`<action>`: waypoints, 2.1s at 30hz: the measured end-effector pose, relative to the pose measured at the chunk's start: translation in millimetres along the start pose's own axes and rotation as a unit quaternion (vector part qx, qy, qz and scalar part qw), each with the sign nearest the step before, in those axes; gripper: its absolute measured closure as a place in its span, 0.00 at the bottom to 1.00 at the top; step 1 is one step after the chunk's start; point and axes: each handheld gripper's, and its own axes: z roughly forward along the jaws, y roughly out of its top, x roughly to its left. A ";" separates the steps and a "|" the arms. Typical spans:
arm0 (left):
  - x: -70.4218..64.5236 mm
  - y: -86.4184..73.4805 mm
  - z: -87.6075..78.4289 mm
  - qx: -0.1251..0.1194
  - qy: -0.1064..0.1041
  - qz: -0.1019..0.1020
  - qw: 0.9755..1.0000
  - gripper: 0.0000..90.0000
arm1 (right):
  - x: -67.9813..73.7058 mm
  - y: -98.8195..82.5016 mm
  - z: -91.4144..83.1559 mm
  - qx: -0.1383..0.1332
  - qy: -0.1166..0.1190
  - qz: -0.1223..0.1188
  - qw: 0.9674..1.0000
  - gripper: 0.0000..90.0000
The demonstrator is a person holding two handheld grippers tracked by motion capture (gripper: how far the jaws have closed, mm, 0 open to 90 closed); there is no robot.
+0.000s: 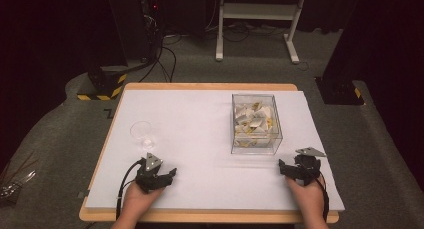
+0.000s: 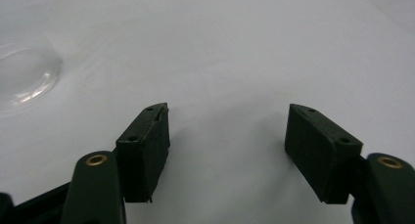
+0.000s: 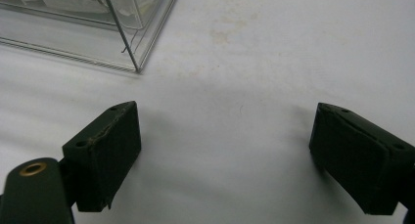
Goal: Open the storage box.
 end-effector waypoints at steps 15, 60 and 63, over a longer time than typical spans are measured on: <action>0.0 0.5 0.4 0.001 -0.002 0.001 1.000 0.36 | -0.4 0.0 -0.3 0.000 0.001 0.002 1.000 0.13; 0.1 1.0 1.0 0.000 -0.003 0.003 1.000 0.36 | 30.1 4.2 -28.6 -0.054 0.022 -0.044 0.997 0.15; 0.1 1.0 1.0 0.000 -0.002 0.004 1.000 0.36 | 34.9 4.6 -31.3 -0.059 0.024 -0.045 0.997 0.15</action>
